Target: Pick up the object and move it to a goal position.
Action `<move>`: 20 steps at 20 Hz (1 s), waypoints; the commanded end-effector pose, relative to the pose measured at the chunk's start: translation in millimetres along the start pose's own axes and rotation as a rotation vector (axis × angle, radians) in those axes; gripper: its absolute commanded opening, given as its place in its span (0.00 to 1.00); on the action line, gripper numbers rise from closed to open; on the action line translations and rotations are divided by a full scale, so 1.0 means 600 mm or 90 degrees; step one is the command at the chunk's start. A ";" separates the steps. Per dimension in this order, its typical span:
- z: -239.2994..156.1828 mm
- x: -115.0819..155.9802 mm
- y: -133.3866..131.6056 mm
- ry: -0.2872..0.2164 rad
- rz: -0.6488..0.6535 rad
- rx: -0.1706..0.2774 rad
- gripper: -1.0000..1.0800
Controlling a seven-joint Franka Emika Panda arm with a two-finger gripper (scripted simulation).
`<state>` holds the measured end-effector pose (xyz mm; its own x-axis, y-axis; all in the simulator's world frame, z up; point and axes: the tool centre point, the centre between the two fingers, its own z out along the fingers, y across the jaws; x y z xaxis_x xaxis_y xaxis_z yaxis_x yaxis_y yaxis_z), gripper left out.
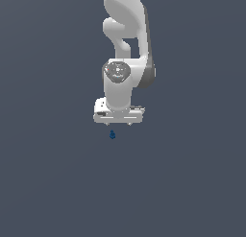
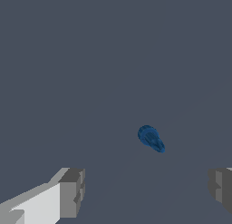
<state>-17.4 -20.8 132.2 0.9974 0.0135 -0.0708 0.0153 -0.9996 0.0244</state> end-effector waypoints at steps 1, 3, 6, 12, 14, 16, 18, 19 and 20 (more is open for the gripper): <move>0.000 0.000 0.000 0.000 0.000 0.000 0.96; -0.002 0.000 0.002 0.000 0.000 0.000 0.96; -0.012 0.000 0.015 0.000 0.002 -0.002 0.96; -0.026 -0.001 0.032 -0.001 0.004 -0.005 0.96; -0.024 -0.001 0.030 0.000 0.006 -0.005 0.96; -0.022 -0.001 0.031 0.000 0.012 -0.004 0.96; -0.019 -0.001 0.032 0.002 0.023 -0.003 0.96; -0.017 -0.001 0.032 0.003 0.029 -0.002 0.96; -0.014 -0.001 0.032 0.004 0.037 -0.001 0.96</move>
<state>-16.8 -39.6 143.2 0.9975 -0.0292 -0.0651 -0.0273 -0.9992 0.0307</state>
